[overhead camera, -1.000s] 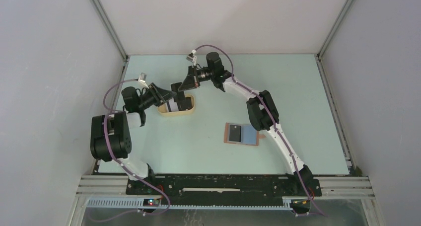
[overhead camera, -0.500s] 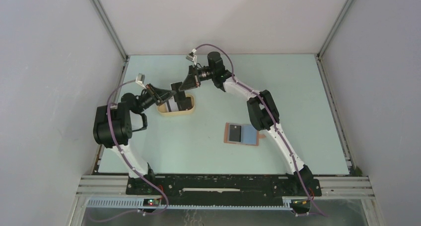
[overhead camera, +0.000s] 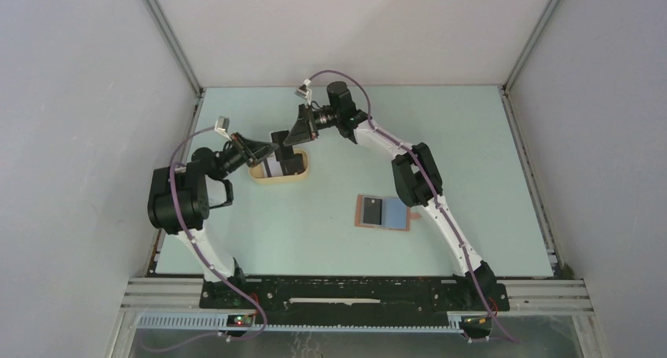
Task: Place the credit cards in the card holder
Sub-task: Pick up the credit card from the storage box, then move the storage box to the center of the board, then place the credit card in the storage box.
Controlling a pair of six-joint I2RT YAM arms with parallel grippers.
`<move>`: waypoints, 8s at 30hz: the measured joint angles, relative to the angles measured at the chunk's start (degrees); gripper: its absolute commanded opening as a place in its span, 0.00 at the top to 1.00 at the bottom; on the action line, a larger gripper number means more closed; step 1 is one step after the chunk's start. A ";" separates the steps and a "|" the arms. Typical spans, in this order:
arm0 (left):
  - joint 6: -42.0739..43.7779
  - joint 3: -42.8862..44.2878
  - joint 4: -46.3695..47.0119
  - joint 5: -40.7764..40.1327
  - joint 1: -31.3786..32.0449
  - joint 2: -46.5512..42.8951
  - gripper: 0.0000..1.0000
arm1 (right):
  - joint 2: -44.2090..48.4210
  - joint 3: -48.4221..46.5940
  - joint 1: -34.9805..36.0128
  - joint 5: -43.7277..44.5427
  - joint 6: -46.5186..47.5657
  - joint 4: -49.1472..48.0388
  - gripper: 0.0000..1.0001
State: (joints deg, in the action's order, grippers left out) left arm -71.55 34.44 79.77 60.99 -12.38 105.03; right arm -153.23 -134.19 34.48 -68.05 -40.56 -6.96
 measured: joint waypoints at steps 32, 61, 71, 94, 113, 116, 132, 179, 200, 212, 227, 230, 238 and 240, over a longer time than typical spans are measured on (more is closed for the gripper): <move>17.35 -0.04 -22.49 -5.35 -0.13 -8.37 0.61 | 0.00 -1.40 0.72 -0.02 4.24 5.20 1.00; 33.51 -8.00 -48.68 -29.16 19.28 -65.72 0.01 | 59.28 43.74 -12.90 0.04 57.24 50.71 1.00; 34.40 -10.08 -44.30 -33.81 45.40 -61.33 0.00 | 78.86 63.69 -23.02 -6.27 71.82 61.00 1.00; 48.52 -10.05 -38.05 -47.58 61.29 -49.35 0.19 | 73.70 65.13 -22.77 -16.33 77.22 64.96 1.00; 36.41 28.39 -89.02 -64.89 35.30 -14.73 0.29 | 65.42 57.75 -22.86 -5.46 59.30 47.52 1.00; 35.17 30.69 -94.09 -68.35 35.39 -11.08 0.28 | 64.06 57.75 -23.26 -5.46 59.39 48.15 1.00; 31.01 42.82 -105.13 -73.09 35.60 0.13 0.37 | 61.75 57.75 -23.63 -5.70 60.24 51.06 1.00; 36.76 13.75 -65.96 -53.62 41.68 -23.91 0.21 | 59.04 58.29 -26.75 -5.70 58.36 44.19 1.00; 2.51 3.41 -9.01 -25.51 28.11 -2.01 0.50 | 25.46 29.11 -16.44 -8.68 39.60 33.31 1.00; 2.51 3.37 -8.28 -25.81 28.13 -2.93 0.67 | 24.94 28.50 -16.48 -12.15 39.36 36.39 1.00; 2.51 0.74 -8.63 -25.83 28.59 -3.48 0.74 | 24.72 27.50 -16.37 -13.57 38.03 36.81 1.00; 2.56 0.48 -9.42 -25.88 28.92 -4.20 0.77 | 24.70 27.50 -16.33 -13.60 37.83 36.85 1.00; 4.42 0.02 -14.16 -26.91 29.53 -6.40 0.85 | 24.37 26.88 -16.17 -13.75 37.64 37.22 1.00; 5.35 0.02 -15.67 -27.45 29.70 -7.41 0.85 | 24.37 26.88 -16.13 -13.73 37.64 37.27 1.00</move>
State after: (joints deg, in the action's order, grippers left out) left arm -66.19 34.46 64.10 33.54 17.32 97.62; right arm -128.86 -107.31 18.35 -81.78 -2.92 30.30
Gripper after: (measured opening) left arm 0.152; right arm 0.007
